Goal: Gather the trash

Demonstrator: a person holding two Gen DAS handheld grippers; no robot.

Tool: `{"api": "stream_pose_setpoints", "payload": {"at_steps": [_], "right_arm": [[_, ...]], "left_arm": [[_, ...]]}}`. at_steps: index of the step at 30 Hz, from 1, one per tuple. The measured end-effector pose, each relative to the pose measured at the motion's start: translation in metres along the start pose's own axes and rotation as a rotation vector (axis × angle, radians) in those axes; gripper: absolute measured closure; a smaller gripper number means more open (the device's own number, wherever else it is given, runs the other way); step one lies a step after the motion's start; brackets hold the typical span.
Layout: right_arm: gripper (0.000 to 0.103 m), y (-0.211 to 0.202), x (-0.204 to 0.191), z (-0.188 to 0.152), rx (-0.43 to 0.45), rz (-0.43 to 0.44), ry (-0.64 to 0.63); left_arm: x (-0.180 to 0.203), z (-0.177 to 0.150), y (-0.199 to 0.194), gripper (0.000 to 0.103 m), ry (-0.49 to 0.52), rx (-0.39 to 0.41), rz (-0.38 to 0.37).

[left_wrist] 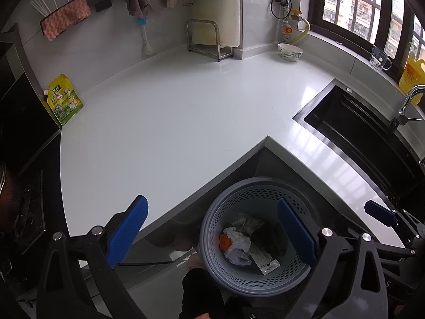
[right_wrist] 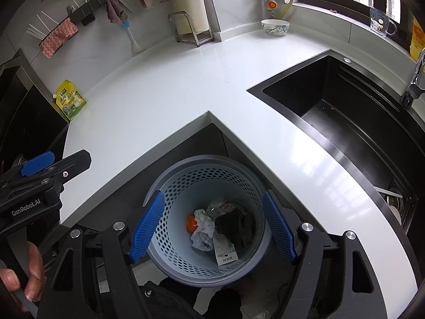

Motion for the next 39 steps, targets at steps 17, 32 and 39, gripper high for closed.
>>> {"api": "stream_pose_setpoints", "payload": {"at_steps": [17,32,39], "right_arm": [[0.030,-0.0032,0.0013,0.0008,0.015,-0.011,-0.002],[0.030,-0.0018,0.0001,0.0003,0.012,-0.008,-0.003],[0.030,-0.0018,0.0015,-0.0002,0.016,-0.006,0.001]], "left_arm": [[0.0004,0.0000,-0.0006,0.007,-0.001,0.001,-0.001],[-0.0021,0.0015,-0.0007,0.007,-0.004,0.002,-0.001],[-0.0017,0.0010,0.0003,0.007,0.003,-0.003,0.006]]}}
Point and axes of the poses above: each gripper's, at about its wrist camera, not at the fingertips, and y roughly the way its jaws point, x to its right, z to its top, the point moved 3 cm from there along y, roughly the way its jaws point, and after that the axes turned 3 degrees about x, right-handed, at the moved point
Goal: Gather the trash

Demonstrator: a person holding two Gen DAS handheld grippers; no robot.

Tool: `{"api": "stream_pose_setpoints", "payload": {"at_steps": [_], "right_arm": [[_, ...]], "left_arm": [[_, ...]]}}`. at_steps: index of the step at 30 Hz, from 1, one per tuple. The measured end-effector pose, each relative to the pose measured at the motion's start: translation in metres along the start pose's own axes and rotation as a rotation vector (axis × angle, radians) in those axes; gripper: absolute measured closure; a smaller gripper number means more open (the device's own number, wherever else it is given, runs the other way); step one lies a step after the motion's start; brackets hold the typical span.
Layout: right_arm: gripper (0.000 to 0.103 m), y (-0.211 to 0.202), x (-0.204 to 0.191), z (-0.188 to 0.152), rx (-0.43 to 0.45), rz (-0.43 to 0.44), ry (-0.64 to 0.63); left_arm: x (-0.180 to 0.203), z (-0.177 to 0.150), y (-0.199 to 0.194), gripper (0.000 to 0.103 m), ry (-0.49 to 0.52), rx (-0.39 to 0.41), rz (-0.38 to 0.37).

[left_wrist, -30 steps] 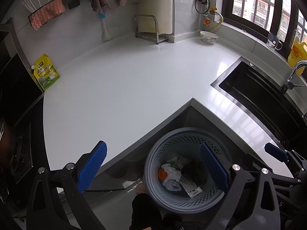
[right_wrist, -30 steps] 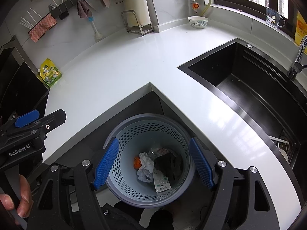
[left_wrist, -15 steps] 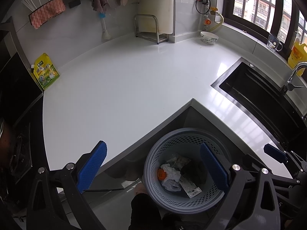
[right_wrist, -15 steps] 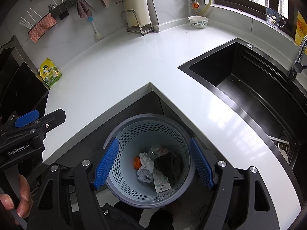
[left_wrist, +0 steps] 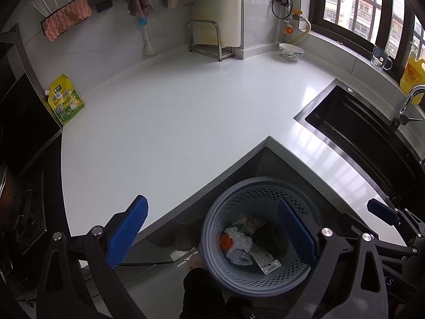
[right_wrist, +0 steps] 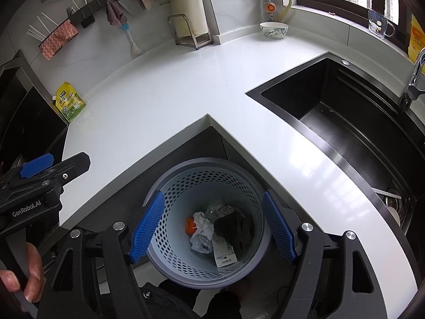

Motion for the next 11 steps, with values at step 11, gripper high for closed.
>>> {"api": "stream_pose_setpoints", "payload": {"at_steps": [11], "right_arm": [[0.030,-0.0007,0.0030,-0.0004,0.002,0.004,0.005]], "left_arm": [[0.0016,-0.0024,0.0018,0.007,0.005,-0.006,0.008]]}}
Point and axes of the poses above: each gripper's, at about its wrist camera, not at the fingertips, and y roughly the way its jaws point, x to its right, z to its top, the point moved 3 cm from there along y, roughly the way its jaws point, and after that the axes turned 3 degrees about x, right-handed, at the moved point
